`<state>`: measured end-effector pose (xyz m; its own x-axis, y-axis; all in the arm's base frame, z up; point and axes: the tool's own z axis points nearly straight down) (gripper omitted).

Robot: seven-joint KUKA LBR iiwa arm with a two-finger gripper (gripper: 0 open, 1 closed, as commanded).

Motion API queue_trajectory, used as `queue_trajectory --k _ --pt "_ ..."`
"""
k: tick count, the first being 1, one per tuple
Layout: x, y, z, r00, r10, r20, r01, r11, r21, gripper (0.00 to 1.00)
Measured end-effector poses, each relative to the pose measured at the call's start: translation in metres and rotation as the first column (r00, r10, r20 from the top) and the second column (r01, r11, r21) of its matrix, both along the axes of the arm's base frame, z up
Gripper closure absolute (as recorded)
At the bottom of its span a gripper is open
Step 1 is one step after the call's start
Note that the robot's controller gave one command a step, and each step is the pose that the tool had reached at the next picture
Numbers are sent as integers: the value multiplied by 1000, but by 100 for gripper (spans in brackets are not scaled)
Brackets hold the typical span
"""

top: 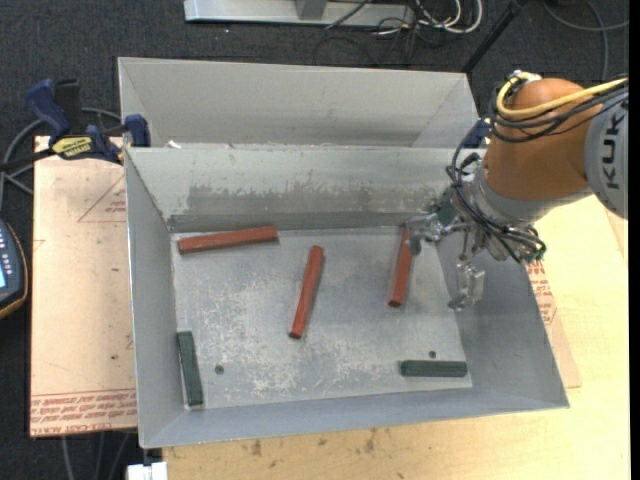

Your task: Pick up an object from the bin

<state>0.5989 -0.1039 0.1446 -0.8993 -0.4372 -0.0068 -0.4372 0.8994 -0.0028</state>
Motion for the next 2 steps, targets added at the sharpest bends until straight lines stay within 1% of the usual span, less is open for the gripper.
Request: queue_trajectory --k 1,2 --pt "27 12 -76 978 208 -7 -208 978 2 0" --pt "29 12 -73 978 208 -3 -208 978 2 100"
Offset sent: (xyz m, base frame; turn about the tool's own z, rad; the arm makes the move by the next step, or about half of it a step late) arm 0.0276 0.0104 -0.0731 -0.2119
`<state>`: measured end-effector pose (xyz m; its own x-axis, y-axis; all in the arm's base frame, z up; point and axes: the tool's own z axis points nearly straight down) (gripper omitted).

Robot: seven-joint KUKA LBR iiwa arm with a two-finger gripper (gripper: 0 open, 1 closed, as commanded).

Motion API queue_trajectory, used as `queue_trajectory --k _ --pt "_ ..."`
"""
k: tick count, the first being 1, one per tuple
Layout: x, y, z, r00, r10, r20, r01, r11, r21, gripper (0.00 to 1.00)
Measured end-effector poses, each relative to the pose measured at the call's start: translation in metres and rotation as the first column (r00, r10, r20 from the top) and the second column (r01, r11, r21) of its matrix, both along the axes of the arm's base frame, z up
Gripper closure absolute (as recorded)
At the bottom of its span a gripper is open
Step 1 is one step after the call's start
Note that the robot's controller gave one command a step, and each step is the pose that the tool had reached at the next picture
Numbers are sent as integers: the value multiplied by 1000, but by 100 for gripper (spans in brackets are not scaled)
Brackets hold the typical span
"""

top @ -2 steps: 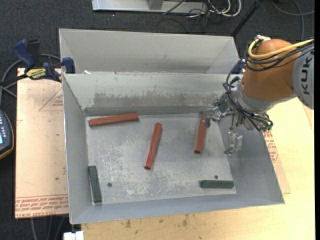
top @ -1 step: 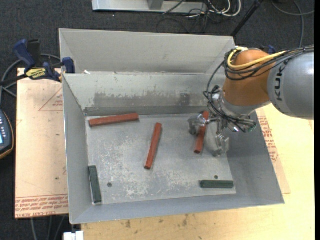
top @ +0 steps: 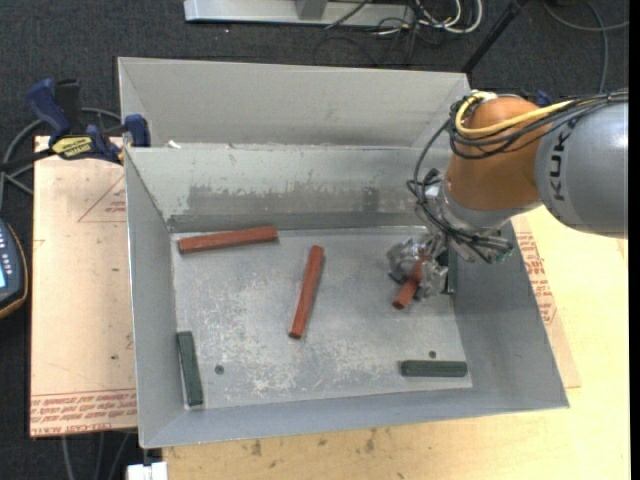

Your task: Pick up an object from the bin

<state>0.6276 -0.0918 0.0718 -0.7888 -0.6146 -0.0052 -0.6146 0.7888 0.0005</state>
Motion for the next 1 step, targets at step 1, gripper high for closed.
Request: queue_trajectory --k 1 --pt "-36 -40 170 999 48 8 -48 999 -6 100"
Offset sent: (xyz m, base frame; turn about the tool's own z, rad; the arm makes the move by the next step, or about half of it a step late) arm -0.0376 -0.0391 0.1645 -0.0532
